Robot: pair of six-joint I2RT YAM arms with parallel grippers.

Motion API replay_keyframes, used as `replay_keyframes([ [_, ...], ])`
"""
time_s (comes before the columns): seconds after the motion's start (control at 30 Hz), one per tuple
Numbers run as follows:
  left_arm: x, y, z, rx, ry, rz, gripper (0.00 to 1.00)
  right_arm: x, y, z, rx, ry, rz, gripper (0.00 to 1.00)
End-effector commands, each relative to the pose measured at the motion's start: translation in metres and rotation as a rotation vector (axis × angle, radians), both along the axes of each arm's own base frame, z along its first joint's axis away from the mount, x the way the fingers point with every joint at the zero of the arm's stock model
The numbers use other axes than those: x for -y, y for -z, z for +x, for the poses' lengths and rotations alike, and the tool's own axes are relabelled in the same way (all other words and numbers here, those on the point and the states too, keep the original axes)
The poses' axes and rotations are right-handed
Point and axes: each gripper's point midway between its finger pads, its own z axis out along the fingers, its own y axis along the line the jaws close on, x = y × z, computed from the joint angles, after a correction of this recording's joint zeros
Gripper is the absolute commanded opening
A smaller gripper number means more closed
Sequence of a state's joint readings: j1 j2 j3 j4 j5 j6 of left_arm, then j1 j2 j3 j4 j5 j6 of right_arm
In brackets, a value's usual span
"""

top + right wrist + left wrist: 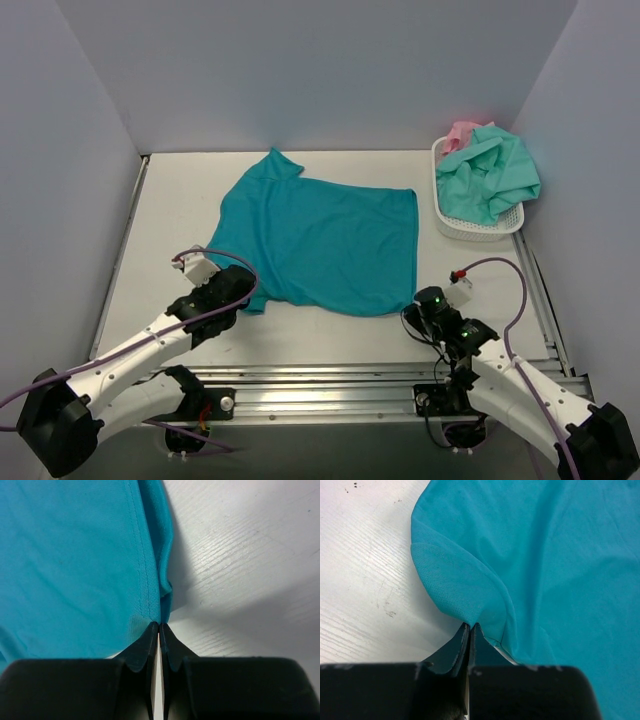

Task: Fold and stack the t-shirts
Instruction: Grap the side of the flattened tshirt closest away from the robot with both arms, then fold the flattened tshirt in 1/3 of the way

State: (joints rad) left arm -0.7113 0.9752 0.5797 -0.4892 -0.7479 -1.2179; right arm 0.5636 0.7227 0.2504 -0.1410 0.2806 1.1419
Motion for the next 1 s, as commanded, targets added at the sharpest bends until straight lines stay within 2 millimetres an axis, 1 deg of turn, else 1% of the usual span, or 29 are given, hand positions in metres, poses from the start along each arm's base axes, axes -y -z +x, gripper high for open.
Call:
replay_keyframes([
  [0.0, -0.003, -0.009, 0.004, 0.044, -0.04, -0.031, 0.02, 0.0, -0.021, 0.008, 0.051, 0.006, -0.005, 0.0],
  [0.07, -0.005, -0.016, 0.004, 0.051, -0.042, -0.028, 0.02, 0.0, -0.031, 0.01, 0.072, 0.0, -0.006, 0.0],
  [0.13, -0.006, -0.021, 0.003, 0.057, -0.04, -0.022, 0.02, 0.0, -0.052, 0.017, 0.123, 0.008, 0.002, 0.0],
  [0.2, -0.008, -0.03, 0.002, 0.068, -0.039, -0.019, 0.02, 0.004, -0.066, 0.018, 0.147, 0.008, -0.016, 0.0],
  [0.23, -0.009, -0.032, 0.001, 0.069, -0.037, -0.017, 0.02, 0.003, -0.082, 0.022, 0.179, 0.012, -0.008, 0.0],
  [0.3, -0.012, -0.039, -0.002, 0.076, -0.033, -0.017, 0.02, 0.009, -0.097, 0.021, 0.211, 0.02, -0.022, 0.0],
  [0.33, -0.015, -0.041, -0.006, 0.076, -0.035, -0.012, 0.02, 0.009, -0.11, 0.022, 0.239, 0.022, -0.012, 0.0],
  [0.4, -0.02, -0.044, -0.01, 0.081, -0.038, -0.009, 0.02, 0.015, -0.118, 0.02, 0.248, 0.03, -0.032, 0.0],
  [0.43, -0.023, -0.046, -0.014, 0.084, -0.039, -0.01, 0.02, 0.017, -0.126, 0.019, 0.269, 0.036, -0.024, 0.0],
  [0.53, -0.028, -0.051, -0.02, 0.088, -0.036, -0.015, 0.02, 0.023, -0.131, 0.014, 0.277, 0.043, -0.034, 0.0],
  [0.63, -0.033, -0.062, -0.029, 0.1, -0.027, -0.034, 0.02, 0.028, -0.14, 0.008, 0.298, 0.05, -0.025, 0.0],
  [0.73, -0.039, -0.075, -0.036, 0.12, -0.025, -0.053, 0.02, 0.034, -0.147, -0.001, 0.312, 0.056, -0.012, 0.0],
  [0.8, -0.041, -0.085, -0.038, 0.141, -0.025, -0.068, 0.02, 0.033, -0.149, -0.005, 0.317, 0.046, 0.009, 0.0],
  [0.83, -0.043, -0.091, -0.04, 0.156, -0.024, -0.08, 0.02, 0.036, -0.149, -0.008, 0.317, 0.056, 0.014, 0.0],
  [0.9, -0.043, -0.101, -0.039, 0.183, -0.019, -0.088, 0.02, 0.038, -0.153, -0.009, 0.33, 0.064, 0.02, 0.0],
  [0.97, -0.038, -0.109, -0.032, 0.217, -0.014, -0.103, 0.02, 0.038, -0.156, -0.007, 0.343, 0.075, 0.03, 0.0],
])
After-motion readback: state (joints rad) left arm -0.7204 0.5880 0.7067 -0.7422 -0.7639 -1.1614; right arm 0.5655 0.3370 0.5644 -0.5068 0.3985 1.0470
